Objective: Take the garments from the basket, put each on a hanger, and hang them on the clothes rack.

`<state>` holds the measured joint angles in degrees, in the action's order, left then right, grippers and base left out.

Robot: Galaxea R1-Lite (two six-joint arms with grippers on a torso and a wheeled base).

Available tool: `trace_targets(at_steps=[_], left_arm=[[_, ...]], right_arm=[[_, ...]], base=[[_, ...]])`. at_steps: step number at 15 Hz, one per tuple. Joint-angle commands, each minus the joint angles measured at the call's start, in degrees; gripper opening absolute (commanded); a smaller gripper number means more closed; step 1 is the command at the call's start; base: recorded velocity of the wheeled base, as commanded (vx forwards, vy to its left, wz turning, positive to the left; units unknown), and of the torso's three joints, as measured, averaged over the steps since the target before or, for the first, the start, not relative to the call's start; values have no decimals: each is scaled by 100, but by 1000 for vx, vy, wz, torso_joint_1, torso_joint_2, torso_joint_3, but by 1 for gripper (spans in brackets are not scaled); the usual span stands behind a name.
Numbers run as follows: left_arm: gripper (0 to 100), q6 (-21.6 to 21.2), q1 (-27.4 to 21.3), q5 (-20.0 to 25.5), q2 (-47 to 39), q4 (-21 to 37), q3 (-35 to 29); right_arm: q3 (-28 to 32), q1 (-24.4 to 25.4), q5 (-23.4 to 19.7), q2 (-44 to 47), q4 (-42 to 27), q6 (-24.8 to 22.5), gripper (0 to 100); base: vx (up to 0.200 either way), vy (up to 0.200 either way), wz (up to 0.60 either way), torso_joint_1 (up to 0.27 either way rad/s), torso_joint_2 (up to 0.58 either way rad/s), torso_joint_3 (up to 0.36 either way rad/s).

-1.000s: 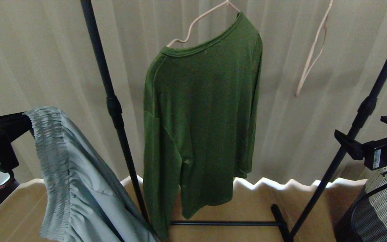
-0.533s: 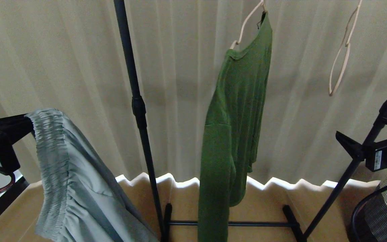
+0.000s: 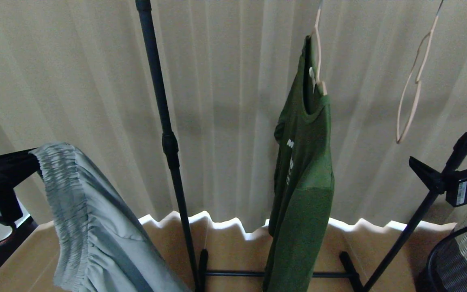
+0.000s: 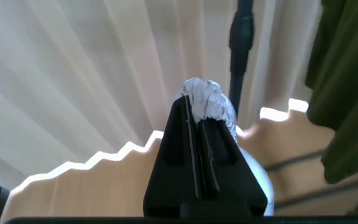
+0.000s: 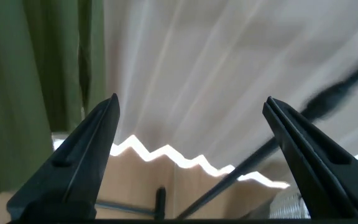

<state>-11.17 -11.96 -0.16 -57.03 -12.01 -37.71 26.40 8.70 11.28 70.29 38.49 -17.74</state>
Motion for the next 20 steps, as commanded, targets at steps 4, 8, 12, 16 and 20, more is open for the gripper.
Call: trace_targets(at_steps=[4, 8, 12, 16, 20], left_arm=[[0, -8, 1, -2, 104, 5, 44], [0, -8, 1, -2, 157, 5, 106], [0, -35, 1, -2, 157, 5, 97], [0, -52, 1, -2, 201, -3, 220], [0, -52, 1, -2, 236, -3, 281]], right_arm=[[-4, 8, -3, -86, -8, -2, 100], [-4, 8, -3, -86, 10, -2, 100], [40, 8, -38, -86, 19, 7, 100], [453, 0, -1128, -332, -96, 95, 100], [1684, 61, -1286, -332, -1467, 552, 100]], base=[[0, 0, 0, 99, -475, -339], [0, 0, 0, 149, -455, -320], [0, 0, 0, 156, -439, -287], [0, 0, 0, 30, -74, -52], [0, 0, 0, 0, 0, 0]])
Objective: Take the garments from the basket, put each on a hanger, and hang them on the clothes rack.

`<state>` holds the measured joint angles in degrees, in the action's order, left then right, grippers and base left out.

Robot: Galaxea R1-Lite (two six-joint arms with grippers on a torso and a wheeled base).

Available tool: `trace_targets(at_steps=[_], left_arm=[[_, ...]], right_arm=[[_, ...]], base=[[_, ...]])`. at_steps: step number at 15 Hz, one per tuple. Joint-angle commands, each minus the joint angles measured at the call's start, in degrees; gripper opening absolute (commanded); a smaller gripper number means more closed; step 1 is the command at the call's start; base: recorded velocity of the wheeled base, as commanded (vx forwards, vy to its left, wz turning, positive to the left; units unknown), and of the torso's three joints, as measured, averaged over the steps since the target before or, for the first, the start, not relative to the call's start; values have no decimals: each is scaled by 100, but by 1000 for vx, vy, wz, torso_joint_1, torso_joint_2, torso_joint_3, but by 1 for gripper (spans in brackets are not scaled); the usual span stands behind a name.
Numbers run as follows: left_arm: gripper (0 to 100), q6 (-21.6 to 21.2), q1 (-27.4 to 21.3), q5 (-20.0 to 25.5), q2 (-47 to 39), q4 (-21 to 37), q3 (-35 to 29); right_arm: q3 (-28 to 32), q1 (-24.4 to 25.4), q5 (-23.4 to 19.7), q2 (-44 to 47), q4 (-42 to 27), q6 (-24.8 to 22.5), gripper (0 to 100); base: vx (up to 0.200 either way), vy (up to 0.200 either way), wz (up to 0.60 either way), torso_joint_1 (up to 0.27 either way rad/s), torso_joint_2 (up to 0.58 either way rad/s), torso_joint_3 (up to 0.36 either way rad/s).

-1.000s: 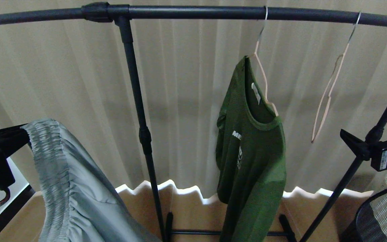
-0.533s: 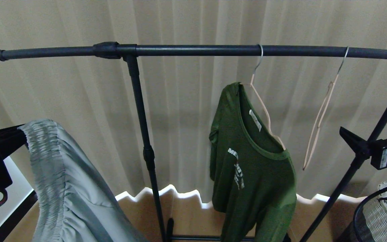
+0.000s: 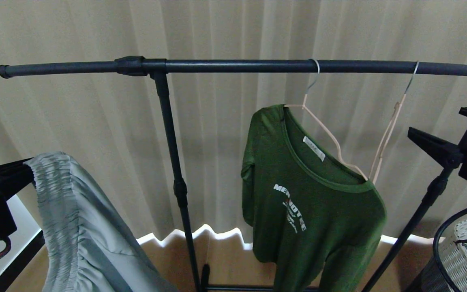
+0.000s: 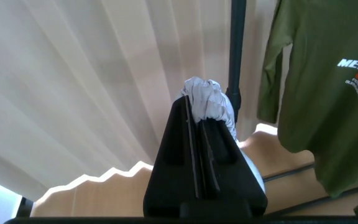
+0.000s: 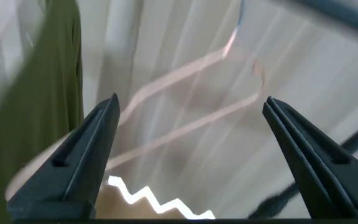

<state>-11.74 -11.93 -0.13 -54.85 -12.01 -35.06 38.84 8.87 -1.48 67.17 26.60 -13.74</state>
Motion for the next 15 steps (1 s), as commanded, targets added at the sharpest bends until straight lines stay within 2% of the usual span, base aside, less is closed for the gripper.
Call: trace_targets(at_steps=[1, 2, 3, 4, 7, 15], left_arm=[[0, -4, -2, -4, 27, -3, 61], [0, -4, -2, -4, 27, -3, 69], [0, -4, -2, -4, 35, -3, 69], [0, 5, -2, -4, 62, -3, 69], [0, 5, -2, 5, 79, -3, 105], [0, -4, -11, 5, 88, -3, 236]], right_arm=[[695, 71, -11, 59, -753, 275, 100], [818, 71, -2, 130, -1052, 284, 100], [1082, 62, 33, 341, -1772, 293, 100], [1231, 53, 24, 560, -2177, 319, 100], [1284, 27, 68, 1009, -2238, 600, 100], [1223, -255, 271, 1070, -2282, 618, 100]], base=[[0, 0, 0, 0, 0, 0], [0, 0, 0, 0, 0, 0], [0, 0, 0, 0, 0, 0], [0, 0, 0, 0, 0, 0], [0, 0, 0, 0, 0, 0], [0, 0, 0, 0, 0, 0]])
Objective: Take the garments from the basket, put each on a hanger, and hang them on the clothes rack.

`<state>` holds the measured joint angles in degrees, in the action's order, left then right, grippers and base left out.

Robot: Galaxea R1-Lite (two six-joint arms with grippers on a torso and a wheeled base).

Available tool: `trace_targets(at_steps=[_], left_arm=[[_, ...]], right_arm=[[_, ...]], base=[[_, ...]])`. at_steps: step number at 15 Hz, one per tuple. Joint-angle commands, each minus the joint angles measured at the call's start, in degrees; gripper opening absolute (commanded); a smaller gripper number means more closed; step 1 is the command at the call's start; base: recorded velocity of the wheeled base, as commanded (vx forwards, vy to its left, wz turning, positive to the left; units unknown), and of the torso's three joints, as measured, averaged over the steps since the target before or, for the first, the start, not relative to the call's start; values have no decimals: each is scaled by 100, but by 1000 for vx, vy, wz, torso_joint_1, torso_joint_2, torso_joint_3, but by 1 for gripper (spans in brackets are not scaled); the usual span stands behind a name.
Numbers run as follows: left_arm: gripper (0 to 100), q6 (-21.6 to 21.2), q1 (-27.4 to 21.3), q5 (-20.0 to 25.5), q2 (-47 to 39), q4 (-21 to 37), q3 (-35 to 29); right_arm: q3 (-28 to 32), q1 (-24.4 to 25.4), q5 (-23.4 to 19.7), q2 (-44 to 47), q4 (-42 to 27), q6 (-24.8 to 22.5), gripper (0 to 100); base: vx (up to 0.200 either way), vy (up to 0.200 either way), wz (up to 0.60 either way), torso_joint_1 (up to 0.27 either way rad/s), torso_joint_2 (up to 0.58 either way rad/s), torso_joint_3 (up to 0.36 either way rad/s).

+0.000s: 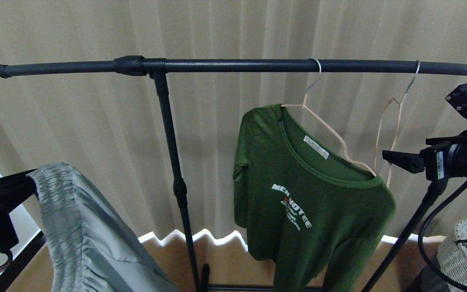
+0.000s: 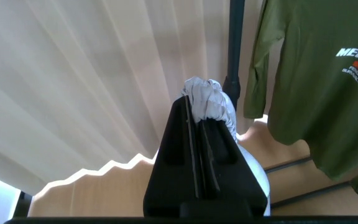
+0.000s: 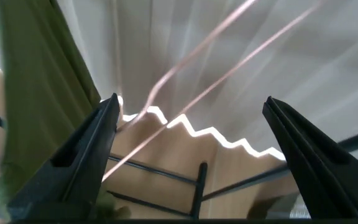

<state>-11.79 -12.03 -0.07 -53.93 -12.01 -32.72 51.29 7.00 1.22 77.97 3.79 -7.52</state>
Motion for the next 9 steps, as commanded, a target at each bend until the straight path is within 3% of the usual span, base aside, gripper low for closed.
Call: trace_targets(at_steps=[1, 9], left_arm=[[0, 1, -1, -1, -12, -3, 11], [0, 1, -1, -1, 5, -3, 11]], right_arm=[[-40, -93, 1, -36, -1, 5, 100], [22, -58, 10, 60, -362, 445, 100]], base=[[0, 0, 0, 0, 0, 0], [0, 0, 0, 0, 0, 0]])
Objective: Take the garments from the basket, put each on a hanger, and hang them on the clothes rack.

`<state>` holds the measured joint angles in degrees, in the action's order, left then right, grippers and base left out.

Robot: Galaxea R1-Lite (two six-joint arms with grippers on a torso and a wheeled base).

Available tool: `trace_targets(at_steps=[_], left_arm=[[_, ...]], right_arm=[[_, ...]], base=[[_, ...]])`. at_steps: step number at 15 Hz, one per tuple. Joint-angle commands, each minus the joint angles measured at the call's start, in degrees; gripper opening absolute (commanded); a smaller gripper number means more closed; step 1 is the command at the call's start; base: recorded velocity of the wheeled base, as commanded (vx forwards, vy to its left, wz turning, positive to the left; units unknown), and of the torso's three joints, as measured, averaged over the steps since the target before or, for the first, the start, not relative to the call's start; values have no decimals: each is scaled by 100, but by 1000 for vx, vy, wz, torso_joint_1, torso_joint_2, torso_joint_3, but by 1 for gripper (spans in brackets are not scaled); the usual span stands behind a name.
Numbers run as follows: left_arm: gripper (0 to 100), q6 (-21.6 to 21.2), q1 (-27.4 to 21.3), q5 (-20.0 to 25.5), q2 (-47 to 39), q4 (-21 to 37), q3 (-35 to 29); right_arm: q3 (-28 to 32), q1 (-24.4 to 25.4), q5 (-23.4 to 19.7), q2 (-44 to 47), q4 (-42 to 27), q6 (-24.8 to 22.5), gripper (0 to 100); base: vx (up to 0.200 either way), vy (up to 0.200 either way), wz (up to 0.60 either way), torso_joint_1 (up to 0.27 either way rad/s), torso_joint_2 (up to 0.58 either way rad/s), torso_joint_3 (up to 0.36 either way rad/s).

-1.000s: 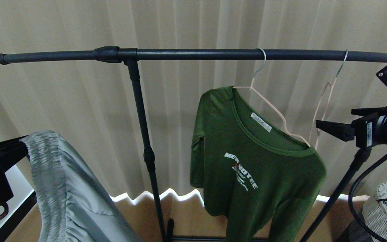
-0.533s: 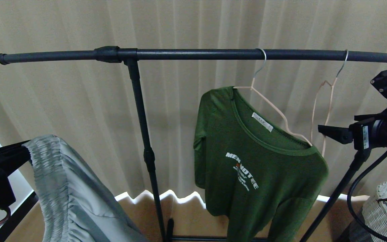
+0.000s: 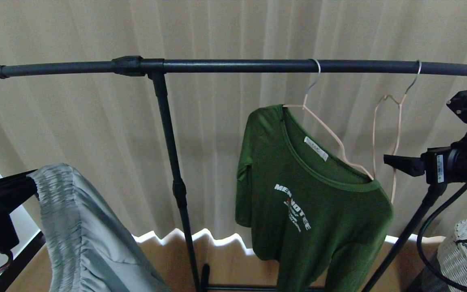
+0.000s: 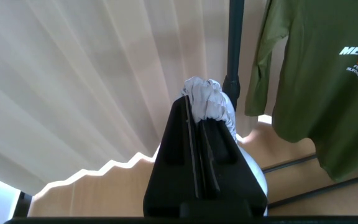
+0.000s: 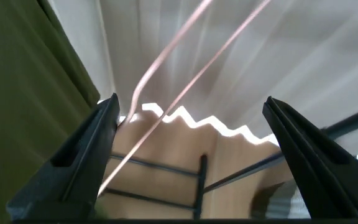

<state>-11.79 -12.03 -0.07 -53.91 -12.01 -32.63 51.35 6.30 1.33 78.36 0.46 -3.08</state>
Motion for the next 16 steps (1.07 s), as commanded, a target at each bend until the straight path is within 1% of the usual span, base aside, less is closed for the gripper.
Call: trace_targets(at_steps=[1, 8, 16], left_arm=[[0, 1, -1, -1, 3, -3, 3], [0, 1, -10, -1, -6, -3, 3], [0, 1, -18, -1, -6, -3, 11]], right_arm=[[16, 3, -1, -5, -46, 1, 100], [112, -296, 17, -269, -81, -8, 100], [174, -323, 17, -365, -205, 1, 100]], base=[[0, 0, 0, 0, 0, 0], [0, 0, 0, 0, 0, 0], [0, 0, 0, 0, 0, 0]])
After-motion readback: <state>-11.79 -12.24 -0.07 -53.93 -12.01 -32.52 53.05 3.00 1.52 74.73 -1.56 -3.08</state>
